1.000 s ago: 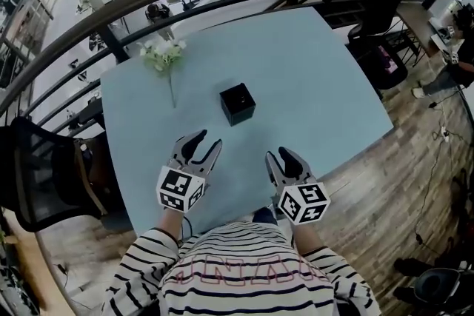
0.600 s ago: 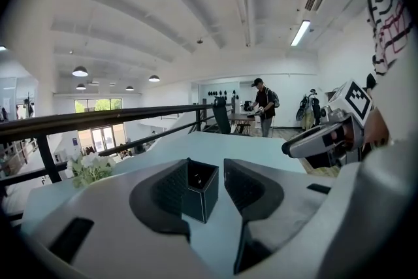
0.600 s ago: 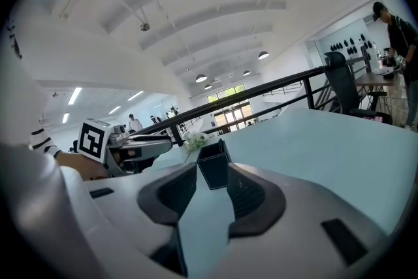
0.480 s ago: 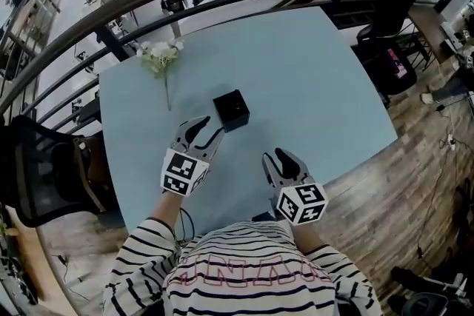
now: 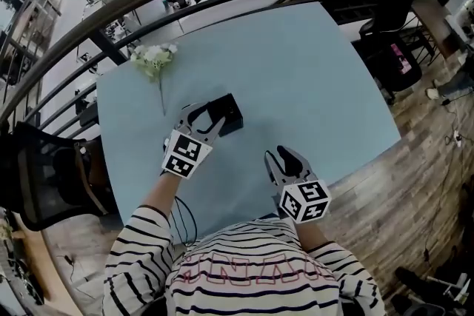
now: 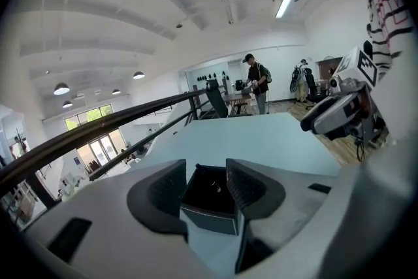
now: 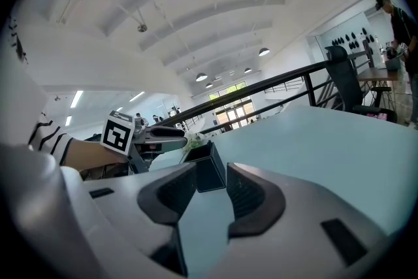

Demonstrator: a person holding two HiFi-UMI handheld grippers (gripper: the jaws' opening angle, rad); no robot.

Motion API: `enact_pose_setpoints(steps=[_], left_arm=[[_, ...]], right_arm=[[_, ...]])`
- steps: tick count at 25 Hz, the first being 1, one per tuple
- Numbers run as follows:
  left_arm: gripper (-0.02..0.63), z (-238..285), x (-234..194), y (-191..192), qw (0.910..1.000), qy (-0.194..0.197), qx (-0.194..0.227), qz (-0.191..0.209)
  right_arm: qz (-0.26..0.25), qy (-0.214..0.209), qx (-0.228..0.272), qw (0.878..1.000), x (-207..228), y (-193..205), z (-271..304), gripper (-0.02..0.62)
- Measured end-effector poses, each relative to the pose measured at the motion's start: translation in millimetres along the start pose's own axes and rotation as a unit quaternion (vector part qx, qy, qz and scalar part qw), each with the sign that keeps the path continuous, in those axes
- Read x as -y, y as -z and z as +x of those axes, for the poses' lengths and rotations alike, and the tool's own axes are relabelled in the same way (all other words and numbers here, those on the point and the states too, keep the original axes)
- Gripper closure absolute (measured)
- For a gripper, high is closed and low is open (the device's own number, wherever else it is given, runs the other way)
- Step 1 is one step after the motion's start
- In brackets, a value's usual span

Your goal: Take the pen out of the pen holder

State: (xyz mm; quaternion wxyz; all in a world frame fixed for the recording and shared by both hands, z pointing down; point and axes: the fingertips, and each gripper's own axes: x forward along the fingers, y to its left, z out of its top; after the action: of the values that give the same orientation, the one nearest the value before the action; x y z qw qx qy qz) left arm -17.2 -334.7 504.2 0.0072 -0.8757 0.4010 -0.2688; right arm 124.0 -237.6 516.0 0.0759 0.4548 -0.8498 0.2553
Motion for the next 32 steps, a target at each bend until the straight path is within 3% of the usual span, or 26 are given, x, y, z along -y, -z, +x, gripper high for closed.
enact_pose_setpoints(steps=[12, 22, 32], left_arm=[[0.389, 58, -5, 8, 0.9939, 0.029, -0.08, 0.07], [0.383, 91, 1, 28, 0.9775, 0.063, -0.146, 0.139], [0.385, 100, 7, 33, 0.9603, 0.118, -0.165, 0.192]], right_arm=[[0.015, 0.006, 0.0, 1.0, 37, -5, -1, 0.443], [0.027, 0.018, 0.0, 0.999, 64, -3, -8, 0.443], [0.04, 0.026, -0.003, 0.999, 70, 1, -13, 0.443]])
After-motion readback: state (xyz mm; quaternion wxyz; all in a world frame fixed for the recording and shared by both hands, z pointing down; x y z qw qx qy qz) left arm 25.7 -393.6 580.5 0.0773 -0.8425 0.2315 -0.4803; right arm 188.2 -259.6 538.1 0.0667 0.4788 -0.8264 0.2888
